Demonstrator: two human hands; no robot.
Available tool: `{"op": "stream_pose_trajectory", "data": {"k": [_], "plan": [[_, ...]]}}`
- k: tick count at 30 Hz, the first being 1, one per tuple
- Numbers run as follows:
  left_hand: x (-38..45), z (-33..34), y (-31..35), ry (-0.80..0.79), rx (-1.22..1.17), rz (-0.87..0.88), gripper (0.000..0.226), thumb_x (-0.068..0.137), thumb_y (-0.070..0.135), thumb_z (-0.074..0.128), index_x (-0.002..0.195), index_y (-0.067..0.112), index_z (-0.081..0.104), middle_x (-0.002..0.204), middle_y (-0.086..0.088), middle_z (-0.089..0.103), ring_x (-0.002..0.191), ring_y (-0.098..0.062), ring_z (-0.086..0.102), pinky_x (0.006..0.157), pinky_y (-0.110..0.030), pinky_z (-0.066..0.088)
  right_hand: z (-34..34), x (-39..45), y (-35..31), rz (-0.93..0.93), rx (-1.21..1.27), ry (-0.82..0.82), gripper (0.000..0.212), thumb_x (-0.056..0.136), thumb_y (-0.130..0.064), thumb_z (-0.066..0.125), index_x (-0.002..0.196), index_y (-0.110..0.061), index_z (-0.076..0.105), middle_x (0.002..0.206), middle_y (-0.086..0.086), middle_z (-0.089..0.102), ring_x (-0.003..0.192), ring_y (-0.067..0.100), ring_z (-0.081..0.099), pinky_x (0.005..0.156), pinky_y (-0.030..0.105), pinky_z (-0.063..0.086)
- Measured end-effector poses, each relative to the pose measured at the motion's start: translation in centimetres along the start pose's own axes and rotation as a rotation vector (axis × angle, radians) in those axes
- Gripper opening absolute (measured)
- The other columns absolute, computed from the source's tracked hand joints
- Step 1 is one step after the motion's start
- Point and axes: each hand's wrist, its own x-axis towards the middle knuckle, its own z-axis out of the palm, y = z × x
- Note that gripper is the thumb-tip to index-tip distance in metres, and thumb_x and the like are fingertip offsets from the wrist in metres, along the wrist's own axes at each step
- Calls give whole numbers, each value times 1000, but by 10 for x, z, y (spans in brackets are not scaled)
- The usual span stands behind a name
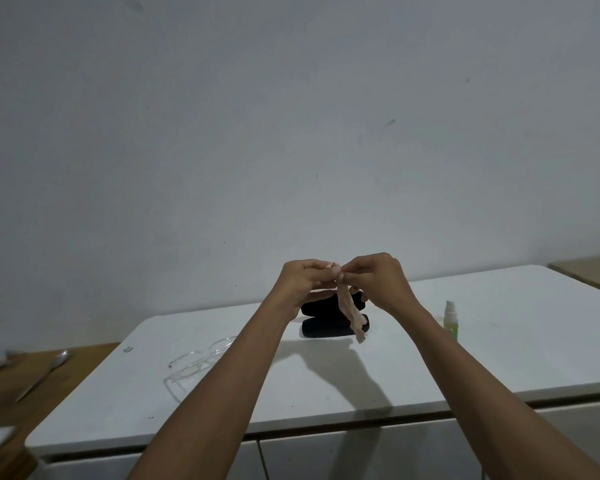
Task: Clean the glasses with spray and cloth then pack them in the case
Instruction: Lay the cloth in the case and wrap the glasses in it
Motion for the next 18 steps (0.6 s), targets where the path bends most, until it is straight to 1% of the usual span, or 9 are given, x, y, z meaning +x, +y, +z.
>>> {"op": "stream_pose_trajectory", "data": {"k": [1, 3, 6, 9, 12, 13, 15, 16, 18], "plan": [[1, -2, -1, 2, -4, -7, 25, 86, 14, 79, 108, 1, 75, 94, -6, 77, 88, -18, 75, 79, -30, 60, -1, 0, 0, 19, 17, -26, 5, 84, -17, 78, 85, -18, 83, 74, 2, 78, 64, 9, 72, 53, 19, 50], [1, -5, -1, -13, 9, -26, 25, 86, 10, 78, 109, 1, 76, 94, -5, 77, 86, -17, 74, 83, -31, 61, -4, -2, 0, 60, 63, -69, 7, 85, -18, 77, 88, -19, 84, 79, 4, 79, 65, 10, 71, 52, 21, 50], [0, -9, 0, -55, 91, -9, 24, 86, 10, 78, 108, 2, 77, 99, -7, 78, 86, -14, 73, 86, -31, 61, -7, -4, 0, 83, 85, -93, 8, 84, -20, 77, 84, -21, 85, 80, 3, 79, 65, 9, 69, 52, 22, 49], [1, -15, 0, -37, 152, 8, 22, 86, 7, 78, 107, -1, 77, 98, -10, 78, 84, -16, 73, 83, -30, 62, -8, -5, 1, 110, 128, -82, 10, 84, -17, 75, 83, -19, 84, 81, 3, 79, 66, 12, 69, 53, 23, 49], [2, -25, -3, 10, 223, 4, 20, 84, 4, 79, 103, -1, 78, 91, -11, 75, 80, -20, 69, 87, -36, 61, -8, -2, 5, 127, 127, -33, 10, 86, -14, 72, 85, -14, 82, 82, 3, 79, 64, 13, 70, 52, 25, 49], [2, -29, -4, 16, 265, 12, 18, 83, 3, 78, 101, 1, 78, 90, -12, 74, 78, -20, 68, 86, -37, 60, -9, -1, 7, 125, 122, -15, 10, 88, -13, 71, 86, -12, 81, 83, 4, 78, 65, 14, 70, 50, 25, 49], [2, -36, -6, 31, 375, 39, 16, 81, 2, 77, 97, 3, 79, 84, -10, 72, 74, -18, 65, 76, -34, 58, -10, 1, 11, 126, 115, 24, 11, 90, -10, 69, 86, -9, 79, 85, 5, 77, 64, 16, 68, 48, 23, 49], [2, -40, -8, 49, 427, 53, 15, 80, 3, 77, 95, 5, 79, 81, -9, 71, 72, -17, 64, 72, -34, 55, -10, 2, 13, 127, 110, 42, 11, 91, -9, 68, 86, -8, 78, 84, 5, 76, 62, 16, 67, 47, 22, 49], [3, -47, -10, 106, 512, 77, 13, 78, 6, 78, 90, 8, 79, 78, -9, 72, 69, -16, 64, 69, -34, 53, -11, 4, 17, 127, 94, 69, 10, 91, -8, 68, 88, -6, 77, 82, 6, 75, 58, 12, 63, 46, 22, 48]]}}
